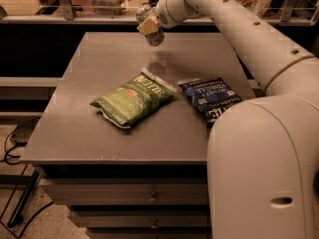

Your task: Knock 7up can over

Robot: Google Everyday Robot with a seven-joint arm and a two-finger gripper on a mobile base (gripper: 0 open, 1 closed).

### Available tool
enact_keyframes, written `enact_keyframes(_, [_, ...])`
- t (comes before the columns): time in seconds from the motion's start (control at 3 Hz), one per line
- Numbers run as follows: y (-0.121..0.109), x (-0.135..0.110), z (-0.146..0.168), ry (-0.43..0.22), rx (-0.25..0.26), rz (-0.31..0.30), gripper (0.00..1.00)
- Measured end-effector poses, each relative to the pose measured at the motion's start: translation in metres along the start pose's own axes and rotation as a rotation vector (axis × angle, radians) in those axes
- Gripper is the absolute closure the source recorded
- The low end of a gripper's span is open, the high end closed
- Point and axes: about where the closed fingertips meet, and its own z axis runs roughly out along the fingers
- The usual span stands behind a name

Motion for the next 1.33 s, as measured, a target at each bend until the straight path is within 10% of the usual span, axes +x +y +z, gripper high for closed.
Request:
enact_keyframes(0.67, [-0.007, -0.007, -0.044, 0.162, 0.111, -0.219, 1.00])
enact_keyframes(1.33, [-0.011, 0.004, -0.071, 0.268, 0.148, -0.298, 1.00])
